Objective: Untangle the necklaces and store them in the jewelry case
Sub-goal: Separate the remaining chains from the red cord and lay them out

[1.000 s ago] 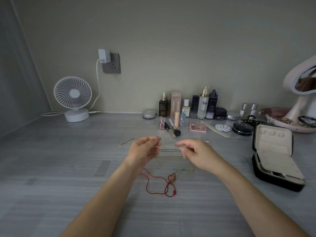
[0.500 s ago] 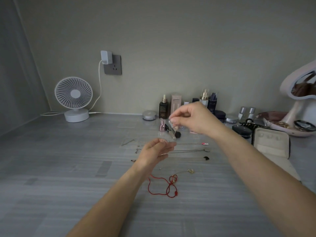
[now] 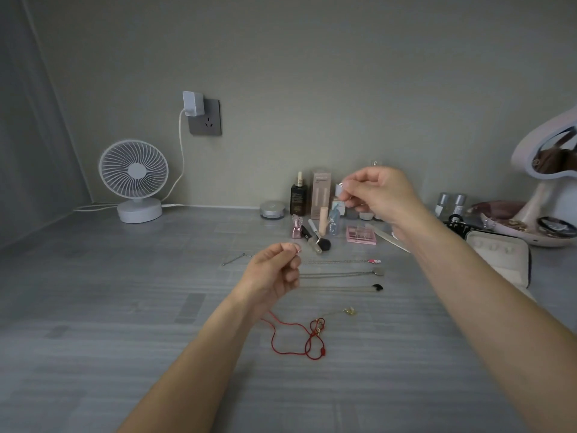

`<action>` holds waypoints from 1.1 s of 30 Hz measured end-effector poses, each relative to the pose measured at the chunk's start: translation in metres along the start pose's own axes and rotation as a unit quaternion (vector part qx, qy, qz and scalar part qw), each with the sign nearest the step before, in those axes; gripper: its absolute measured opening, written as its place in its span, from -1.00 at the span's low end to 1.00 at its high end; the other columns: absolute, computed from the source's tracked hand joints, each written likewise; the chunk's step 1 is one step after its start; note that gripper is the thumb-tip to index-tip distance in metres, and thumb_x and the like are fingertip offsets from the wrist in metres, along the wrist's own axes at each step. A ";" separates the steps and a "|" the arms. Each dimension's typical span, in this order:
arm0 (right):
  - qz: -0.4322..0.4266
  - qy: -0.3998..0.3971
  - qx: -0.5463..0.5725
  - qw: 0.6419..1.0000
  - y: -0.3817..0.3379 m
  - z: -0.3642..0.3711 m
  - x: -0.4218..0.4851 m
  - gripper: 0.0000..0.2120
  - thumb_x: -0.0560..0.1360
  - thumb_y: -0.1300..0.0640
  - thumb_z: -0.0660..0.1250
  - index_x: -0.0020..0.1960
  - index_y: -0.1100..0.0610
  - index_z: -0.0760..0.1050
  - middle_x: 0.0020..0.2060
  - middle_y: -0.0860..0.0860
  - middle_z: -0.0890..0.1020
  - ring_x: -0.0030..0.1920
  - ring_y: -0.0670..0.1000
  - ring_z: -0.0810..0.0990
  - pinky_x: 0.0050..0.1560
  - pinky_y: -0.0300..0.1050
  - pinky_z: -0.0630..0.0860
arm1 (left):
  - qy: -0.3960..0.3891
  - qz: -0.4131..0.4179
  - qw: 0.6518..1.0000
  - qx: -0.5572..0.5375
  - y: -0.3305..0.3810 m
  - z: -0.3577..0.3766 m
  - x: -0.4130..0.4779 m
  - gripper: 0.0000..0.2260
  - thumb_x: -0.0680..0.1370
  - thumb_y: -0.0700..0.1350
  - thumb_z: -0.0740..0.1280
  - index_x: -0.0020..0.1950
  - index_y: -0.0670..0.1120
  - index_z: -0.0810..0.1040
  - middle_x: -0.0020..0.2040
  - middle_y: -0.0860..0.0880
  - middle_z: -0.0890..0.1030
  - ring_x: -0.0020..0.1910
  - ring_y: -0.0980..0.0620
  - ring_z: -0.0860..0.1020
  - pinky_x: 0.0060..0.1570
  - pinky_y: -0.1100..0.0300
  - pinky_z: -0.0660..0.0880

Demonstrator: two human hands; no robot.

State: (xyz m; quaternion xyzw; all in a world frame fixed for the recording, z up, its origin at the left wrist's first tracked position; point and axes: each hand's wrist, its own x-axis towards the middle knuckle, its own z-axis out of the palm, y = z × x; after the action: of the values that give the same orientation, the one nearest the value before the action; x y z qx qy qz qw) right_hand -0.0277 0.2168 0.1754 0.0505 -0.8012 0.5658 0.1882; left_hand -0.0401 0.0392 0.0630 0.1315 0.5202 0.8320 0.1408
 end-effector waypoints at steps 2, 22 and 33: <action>0.012 0.024 0.009 1.000 0.008 -0.010 -0.001 -0.87 0.49 0.25 0.31 -0.20 0.07 0.54 -0.37 -0.05 0.64 -0.43 -0.18 0.58 -0.37 -0.34 0.52 | 0.022 0.009 0.999 0.034 0.005 -0.005 0.001 -0.84 0.57 -0.25 0.20 -0.17 -0.13 0.50 -0.45 0.03 0.45 -0.56 0.16 0.33 -0.51 0.30 0.36; 0.135 -0.019 -0.113 0.984 0.134 -0.027 -0.051 -0.86 0.36 0.25 0.47 -0.31 0.05 0.60 -0.36 0.03 0.63 -0.37 -0.10 0.51 -0.31 -0.36 0.43 | 0.044 -0.047 0.762 0.644 0.002 -0.044 0.008 -0.86 0.51 -0.08 0.33 -0.25 -0.04 0.53 -0.29 0.08 0.53 -0.34 0.18 0.44 -0.37 0.37 0.36; 0.185 -0.020 -0.240 0.953 0.144 -0.028 -0.055 -0.85 0.35 0.11 0.46 -0.38 0.05 0.57 -0.46 0.02 0.66 -0.36 0.02 0.65 -0.26 -0.16 0.52 | 0.039 -0.047 0.728 0.683 -0.003 -0.051 0.009 -0.91 0.50 -0.07 0.34 -0.15 -0.07 0.55 -0.26 0.06 0.51 -0.27 0.09 0.46 -0.31 0.32 0.36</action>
State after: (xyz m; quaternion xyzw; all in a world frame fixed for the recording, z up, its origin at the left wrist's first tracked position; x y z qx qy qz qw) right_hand -0.0126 0.2864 0.0362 -0.1337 -0.9122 0.3810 0.0703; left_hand -0.0672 0.0017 0.0393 0.1347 0.9586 0.2490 0.0315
